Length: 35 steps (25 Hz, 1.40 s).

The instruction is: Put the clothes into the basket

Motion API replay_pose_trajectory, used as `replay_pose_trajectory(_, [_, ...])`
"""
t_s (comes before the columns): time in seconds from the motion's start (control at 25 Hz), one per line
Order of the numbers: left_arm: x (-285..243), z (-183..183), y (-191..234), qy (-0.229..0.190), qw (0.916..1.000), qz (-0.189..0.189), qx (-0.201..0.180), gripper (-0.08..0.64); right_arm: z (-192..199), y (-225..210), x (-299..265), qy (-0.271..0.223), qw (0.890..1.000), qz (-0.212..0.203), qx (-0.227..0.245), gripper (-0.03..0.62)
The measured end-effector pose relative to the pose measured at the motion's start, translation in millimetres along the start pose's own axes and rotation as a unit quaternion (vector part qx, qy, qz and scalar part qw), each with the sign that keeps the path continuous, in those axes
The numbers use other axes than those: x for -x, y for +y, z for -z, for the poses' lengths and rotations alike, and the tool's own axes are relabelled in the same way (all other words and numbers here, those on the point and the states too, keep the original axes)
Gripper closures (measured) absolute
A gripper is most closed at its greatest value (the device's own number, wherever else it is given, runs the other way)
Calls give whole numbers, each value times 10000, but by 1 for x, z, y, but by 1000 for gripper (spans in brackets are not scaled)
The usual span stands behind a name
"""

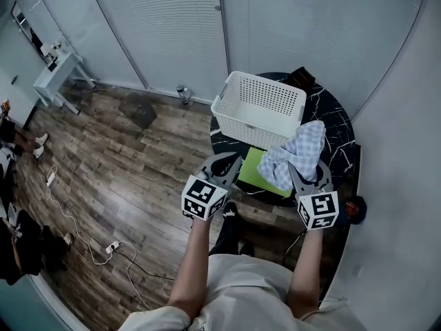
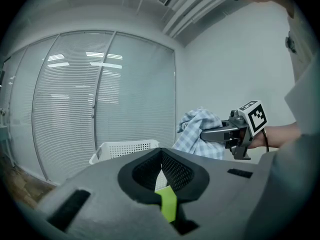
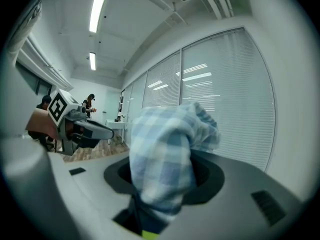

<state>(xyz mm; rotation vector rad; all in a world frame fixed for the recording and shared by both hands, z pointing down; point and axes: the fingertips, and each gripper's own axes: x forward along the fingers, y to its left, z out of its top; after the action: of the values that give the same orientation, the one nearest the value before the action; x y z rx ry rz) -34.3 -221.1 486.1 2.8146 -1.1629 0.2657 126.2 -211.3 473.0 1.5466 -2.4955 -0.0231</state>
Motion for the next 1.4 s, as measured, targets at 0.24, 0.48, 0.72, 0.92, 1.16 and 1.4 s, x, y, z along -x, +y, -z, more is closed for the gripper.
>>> replay_pose_trajectory(0.24, [-27, -9, 39, -48, 10000, -29, 28, 546, -7, -14, -41, 44, 10000, -20, 55, 407])
replay_pose_trajectory(0.48, [-56, -29, 76, -174, 9998, 59, 15, 546, -30, -32, -80, 13, 9998, 59, 209, 407])
replay_pose_trajectory(0.72, [-84, -48, 113, -276, 9995, 176, -49, 546, -50, -52, -114, -97, 9994, 236, 214, 407])
replay_pose_trajectory(0.92, [-112, -54, 140, -266, 9991, 333, -92, 546, -52, -66, -145, -80, 9990, 407, 139, 407])
replay_pose_trajectory(1.16, [-136, -52, 165, -192, 9980, 591, -145, 546, -47, -71, -173, -9, 9982, 597, 75, 407])
replay_pose_trajectory(1.4, [-166, -57, 184, -180, 9959, 853, -229, 546, -48, -88, -197, 19, 9965, 838, 24, 407])
